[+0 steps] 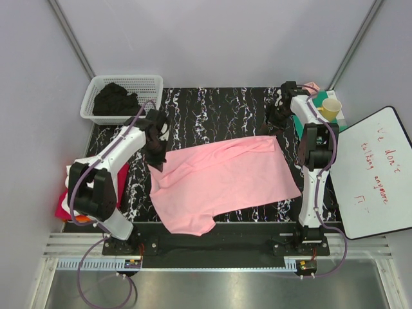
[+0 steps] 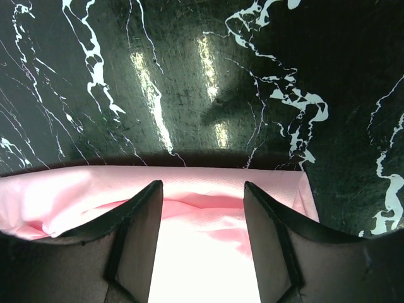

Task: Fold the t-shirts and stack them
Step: Fold the flattened tshirt in 1/3 of the way

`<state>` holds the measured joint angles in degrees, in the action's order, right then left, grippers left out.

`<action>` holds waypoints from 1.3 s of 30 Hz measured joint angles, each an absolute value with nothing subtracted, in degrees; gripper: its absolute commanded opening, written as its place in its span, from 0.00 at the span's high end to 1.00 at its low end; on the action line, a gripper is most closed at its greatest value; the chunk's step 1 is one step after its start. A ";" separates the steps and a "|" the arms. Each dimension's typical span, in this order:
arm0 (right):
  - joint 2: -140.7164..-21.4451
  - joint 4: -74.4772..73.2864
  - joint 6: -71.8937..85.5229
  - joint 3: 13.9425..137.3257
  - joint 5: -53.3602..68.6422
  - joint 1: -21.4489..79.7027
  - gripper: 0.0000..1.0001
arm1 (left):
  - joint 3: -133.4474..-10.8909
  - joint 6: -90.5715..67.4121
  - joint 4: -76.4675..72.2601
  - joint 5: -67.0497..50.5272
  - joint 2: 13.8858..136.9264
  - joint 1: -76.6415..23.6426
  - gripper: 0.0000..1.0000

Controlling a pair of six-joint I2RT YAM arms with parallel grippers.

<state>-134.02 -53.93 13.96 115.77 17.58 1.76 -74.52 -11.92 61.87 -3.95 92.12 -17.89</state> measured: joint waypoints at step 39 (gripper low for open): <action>-139.63 -54.74 12.56 122.41 29.87 3.92 1.00 | -98.45 -13.80 59.33 1.39 123.33 -15.27 1.00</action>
<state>-139.63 -54.74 12.56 122.41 29.87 3.92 -98.45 -13.80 59.33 1.39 123.33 -15.27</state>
